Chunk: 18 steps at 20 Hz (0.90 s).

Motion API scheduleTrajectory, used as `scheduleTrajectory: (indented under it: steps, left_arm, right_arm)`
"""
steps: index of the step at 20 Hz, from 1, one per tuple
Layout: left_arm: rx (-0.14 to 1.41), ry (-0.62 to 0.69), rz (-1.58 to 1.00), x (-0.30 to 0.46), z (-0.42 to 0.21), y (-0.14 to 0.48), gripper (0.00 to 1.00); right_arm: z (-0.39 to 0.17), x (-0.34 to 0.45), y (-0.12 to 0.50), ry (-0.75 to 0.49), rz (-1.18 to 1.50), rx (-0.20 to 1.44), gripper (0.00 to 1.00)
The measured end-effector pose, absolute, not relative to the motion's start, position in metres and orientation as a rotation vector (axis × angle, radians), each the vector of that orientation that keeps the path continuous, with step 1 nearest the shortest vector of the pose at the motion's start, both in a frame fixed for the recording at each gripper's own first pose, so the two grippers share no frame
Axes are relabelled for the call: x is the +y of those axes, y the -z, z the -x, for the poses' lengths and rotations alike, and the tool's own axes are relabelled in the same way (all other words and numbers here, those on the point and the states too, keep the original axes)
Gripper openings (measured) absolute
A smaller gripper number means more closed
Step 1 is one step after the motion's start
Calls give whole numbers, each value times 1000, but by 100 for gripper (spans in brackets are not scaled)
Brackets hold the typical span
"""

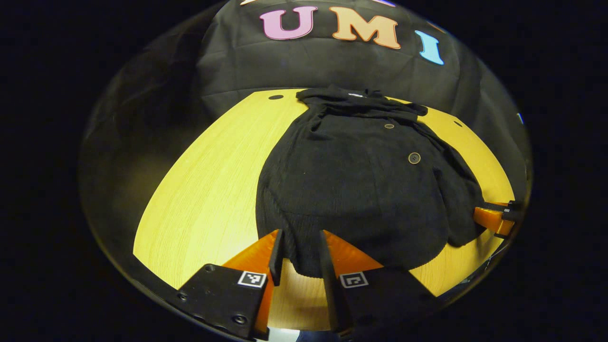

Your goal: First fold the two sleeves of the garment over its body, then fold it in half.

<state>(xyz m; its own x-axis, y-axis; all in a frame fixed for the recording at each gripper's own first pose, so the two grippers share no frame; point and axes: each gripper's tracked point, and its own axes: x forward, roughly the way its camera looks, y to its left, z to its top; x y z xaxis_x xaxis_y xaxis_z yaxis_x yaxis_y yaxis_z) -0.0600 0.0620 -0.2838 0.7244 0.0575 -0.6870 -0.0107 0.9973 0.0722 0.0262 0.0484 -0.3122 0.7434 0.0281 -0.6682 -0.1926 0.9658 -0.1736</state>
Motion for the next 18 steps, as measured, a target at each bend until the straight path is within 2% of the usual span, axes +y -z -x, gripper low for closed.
scheduleTrajectory:
  steps: [1,2,3,4,5,6,7,8,10,18]
  left_arm:
    - [763,-29,-66,61,59,284,35]
    - [762,-24,-65,59,59,284,34]
    - [763,-20,-69,58,59,284,22]
    - [761,-12,-72,57,59,284,20]
    - [763,-11,-73,56,59,284,12]
    - [762,-8,-77,56,58,284,9]
    - [768,-5,-80,56,58,284,5]
    - [767,-3,-83,56,57,284,5]
    - [771,5,-87,56,57,284,0]
    - [786,127,-132,53,55,281,0]
  right_arm:
    - [-26,51,313,-123,241,721,42]
    - [-25,54,314,-128,235,722,30]
    - [-24,56,315,-123,226,722,25]
    - [-23,57,315,-134,221,725,14]
    - [-24,58,317,-135,213,734,17]
    - [-24,59,316,-136,207,736,9]
    - [-24,59,316,-139,206,742,8]
    - [-20,58,313,-131,198,749,2]
    - [-23,59,313,-119,202,752,4]
    - [-23,78,312,-78,166,755,2]
